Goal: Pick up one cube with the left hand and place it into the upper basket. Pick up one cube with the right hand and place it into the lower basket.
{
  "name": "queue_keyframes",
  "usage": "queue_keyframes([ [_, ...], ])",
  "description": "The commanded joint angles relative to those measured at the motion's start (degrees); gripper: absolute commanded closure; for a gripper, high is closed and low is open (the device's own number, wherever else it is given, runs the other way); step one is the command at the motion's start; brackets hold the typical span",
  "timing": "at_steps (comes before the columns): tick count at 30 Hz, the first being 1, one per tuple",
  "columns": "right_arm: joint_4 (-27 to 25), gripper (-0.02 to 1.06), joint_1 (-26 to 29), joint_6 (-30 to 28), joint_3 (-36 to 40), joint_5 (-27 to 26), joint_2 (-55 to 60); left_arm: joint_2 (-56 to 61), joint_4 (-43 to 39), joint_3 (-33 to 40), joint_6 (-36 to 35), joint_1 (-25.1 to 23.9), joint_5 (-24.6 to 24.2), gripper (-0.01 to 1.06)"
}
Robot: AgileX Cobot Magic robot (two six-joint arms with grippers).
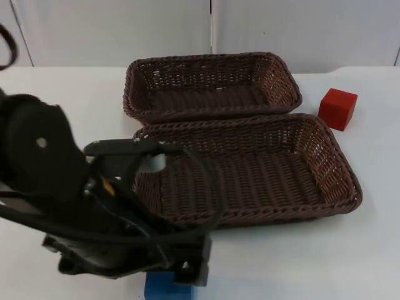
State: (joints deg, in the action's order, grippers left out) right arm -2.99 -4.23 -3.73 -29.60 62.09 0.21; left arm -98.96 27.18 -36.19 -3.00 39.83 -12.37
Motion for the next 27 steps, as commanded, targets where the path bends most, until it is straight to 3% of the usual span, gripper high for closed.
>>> queue_keyframes([
  [1, -0.16, -0.01, 0.49, -0.33, 0.09, -0.21, -0.21, -1.29, 1.1, -0.75, -0.46, 1.16, 1.41, 0.0],
  [6, -0.16, -0.01, 0.49, -0.33, 0.09, -0.21, -0.21, -5.27, 1.1, -2.32, -0.46, 2.55, 3.67, 0.0],
  [27, -0.29, -0.01, 0.49, -0.54, 0.09, -0.21, -0.21, -6.77, 3.64, -2.41, -0.46, 1.3, 3.07, 0.0],
])
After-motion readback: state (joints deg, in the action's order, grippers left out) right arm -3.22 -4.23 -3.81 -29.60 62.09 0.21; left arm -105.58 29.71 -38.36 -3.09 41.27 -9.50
